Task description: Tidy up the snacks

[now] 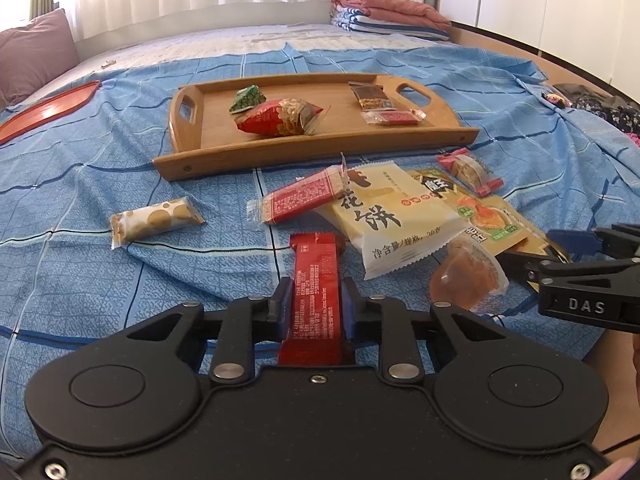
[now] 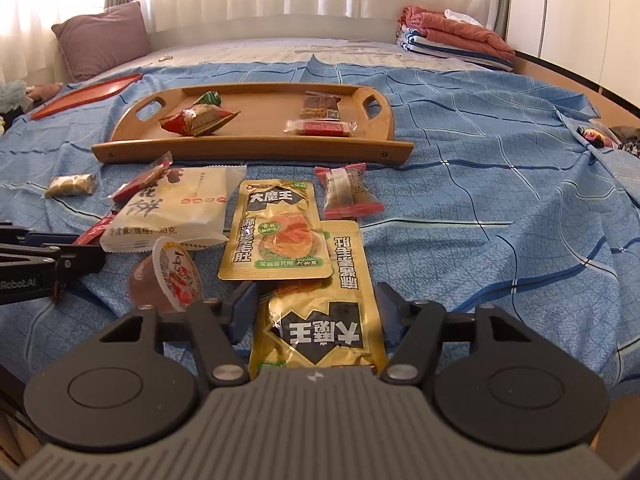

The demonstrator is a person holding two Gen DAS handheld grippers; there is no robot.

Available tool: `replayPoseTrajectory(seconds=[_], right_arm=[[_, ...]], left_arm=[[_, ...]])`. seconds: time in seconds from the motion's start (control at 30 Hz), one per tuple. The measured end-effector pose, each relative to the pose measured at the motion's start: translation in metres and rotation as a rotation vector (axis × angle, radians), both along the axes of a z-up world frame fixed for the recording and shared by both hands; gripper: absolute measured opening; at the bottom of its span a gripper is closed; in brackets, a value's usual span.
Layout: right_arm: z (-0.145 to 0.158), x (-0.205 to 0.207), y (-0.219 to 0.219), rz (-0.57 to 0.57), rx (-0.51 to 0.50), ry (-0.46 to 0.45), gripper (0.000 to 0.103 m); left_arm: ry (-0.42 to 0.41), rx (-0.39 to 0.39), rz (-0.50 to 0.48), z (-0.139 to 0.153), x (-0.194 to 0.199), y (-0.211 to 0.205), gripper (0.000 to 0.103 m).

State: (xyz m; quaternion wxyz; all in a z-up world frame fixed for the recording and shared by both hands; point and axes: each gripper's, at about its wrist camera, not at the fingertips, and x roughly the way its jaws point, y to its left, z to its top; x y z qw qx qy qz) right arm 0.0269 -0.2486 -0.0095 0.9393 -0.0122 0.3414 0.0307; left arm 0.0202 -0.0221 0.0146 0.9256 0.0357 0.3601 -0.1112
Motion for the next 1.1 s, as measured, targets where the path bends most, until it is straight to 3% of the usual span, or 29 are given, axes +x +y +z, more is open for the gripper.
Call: replayPoseTrajectory(seconds=[0.23,0.53,0.83,1.1], right_arm=[[0.007,-0.011,-0.006,-0.051,-0.062,-0.039,0.065],[0.021,-0.016,-0.023,-0.129,-0.069,-0.095,0.065],[0.049,-0.005,-0.041,-0.181,-0.02,-0.182,0.065],[0.07,0.032,-0.048,-0.156,0.059,-0.199,0.065]], left_arm=[[-0.045,-0.005,0.013,0.014,-0.003,0.002,0.024],[-0.086,-0.017,0.049,0.028,-0.001,0.011,0.023],[-0.118,-0.04,0.095,0.047,0.022,0.028,0.023],[-0.136,-0.075,0.113,0.069,0.06,0.042,0.023]])
